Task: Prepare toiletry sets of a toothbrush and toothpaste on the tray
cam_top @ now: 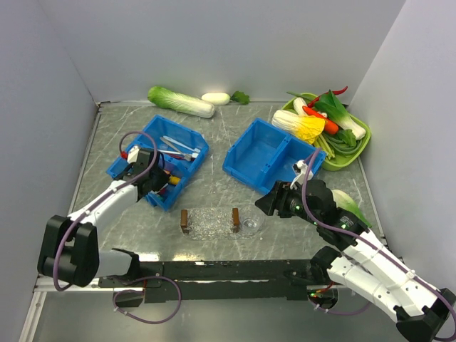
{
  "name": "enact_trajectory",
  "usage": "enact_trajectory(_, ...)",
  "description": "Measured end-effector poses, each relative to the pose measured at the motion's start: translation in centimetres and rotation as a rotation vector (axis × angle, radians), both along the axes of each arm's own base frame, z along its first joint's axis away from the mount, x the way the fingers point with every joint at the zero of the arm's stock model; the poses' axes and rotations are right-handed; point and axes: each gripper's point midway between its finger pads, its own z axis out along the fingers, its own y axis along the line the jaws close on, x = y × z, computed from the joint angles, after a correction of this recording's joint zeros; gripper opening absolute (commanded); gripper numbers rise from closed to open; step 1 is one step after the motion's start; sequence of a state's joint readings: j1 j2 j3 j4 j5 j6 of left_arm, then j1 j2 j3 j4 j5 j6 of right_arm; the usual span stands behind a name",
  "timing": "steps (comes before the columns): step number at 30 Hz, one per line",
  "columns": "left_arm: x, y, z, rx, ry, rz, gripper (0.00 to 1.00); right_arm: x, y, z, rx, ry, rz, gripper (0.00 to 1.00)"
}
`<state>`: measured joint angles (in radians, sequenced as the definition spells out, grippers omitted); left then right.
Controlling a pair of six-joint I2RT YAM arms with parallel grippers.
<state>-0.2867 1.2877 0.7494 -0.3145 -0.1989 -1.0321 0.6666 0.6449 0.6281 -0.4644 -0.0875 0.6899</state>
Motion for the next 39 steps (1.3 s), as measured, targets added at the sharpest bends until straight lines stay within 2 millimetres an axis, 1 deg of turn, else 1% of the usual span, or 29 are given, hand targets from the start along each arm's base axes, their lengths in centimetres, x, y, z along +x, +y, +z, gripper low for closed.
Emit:
enact_trajectory(1, 0.0, 0.0, -0.3, -0.001, 0.008, 0.000, 0.24, 0.0, 0.0, -0.1, -0.001, 0.002, 0.001, 0.72)
enact_trajectory(2, 0.0, -0.1, -0.5, -0.001, 0.015, -0.001, 0.29, 0.0, 0.0, -0.1, -0.001, 0.003, 0.001, 0.72)
enact_trajectory(3, 0.0, -0.2, -0.7, -0.003, 0.023, -0.003, 0.31, 0.0, 0.0, -0.1, -0.002, 0.004, 0.001, 0.72)
enact_trajectory(4, -0.1, -0.2, -0.9, -0.005, 0.029, -0.004, 0.37, 0.0, 0.0, -0.1, -0.002, 0.004, 0.001, 0.72)
enact_trajectory(8, 0.2, -0.5, -1.8, -0.012, 0.047, -0.002, 0.44, 0.0, 0.0, -0.1, -0.003, 0.004, 0.000, 0.72)
enact_trajectory(10, 0.2, -0.5, -2.4, -0.013, 0.065, 0.003, 0.46, 0.0, 0.0, -0.1, -0.004, 0.004, 0.000, 0.72)
enact_trajectory(19, 1.2, -0.6, -4.3, -0.017, 0.082, 0.037, 0.47, 0.1, -0.1, -0.1, -0.007, 0.001, -0.007, 0.72)
enact_trajectory(24, 2.2, -0.2, -4.7, 0.001, 0.056, 0.069, 0.47, 0.1, -0.1, -0.1, -0.007, 0.001, -0.007, 0.72)
enact_trajectory(28, 2.7, -0.2, -5.2, 0.013, 0.050, 0.074, 0.47, 0.1, -0.1, -0.2, -0.007, 0.002, -0.007, 0.72)
enact_trajectory(31, 2.9, -0.2, -5.3, 0.025, 0.046, 0.077, 0.46, 0.1, -0.1, -0.2, -0.009, 0.004, -0.007, 0.72)
enact_trajectory(33, 3.2, -0.2, -5.3, 0.025, 0.041, 0.078, 0.43, 0.2, -0.1, -0.3, -0.011, 0.006, -0.007, 0.72)
enact_trajectory(35, 3.5, -0.3, -5.3, 0.025, 0.030, 0.079, 0.37, 0.2, -0.1, -0.4, -0.013, 0.009, -0.007, 0.72)
enact_trajectory(36, 3.7, -0.3, -5.3, 0.023, 0.026, 0.081, 0.31, 0.2, -0.1, -0.4, -0.015, 0.010, -0.007, 0.72)
enact_trajectory(38, 4.1, -0.4, -5.2, 0.020, 0.016, 0.079, 0.24, 0.2, 0.0, -0.5, -0.016, 0.012, -0.007, 0.72)
enact_trajectory(39, 4.3, -0.5, -5.0, 0.018, 0.009, 0.078, 0.18, 0.2, 0.0, -0.5, -0.018, 0.011, -0.006, 0.72)
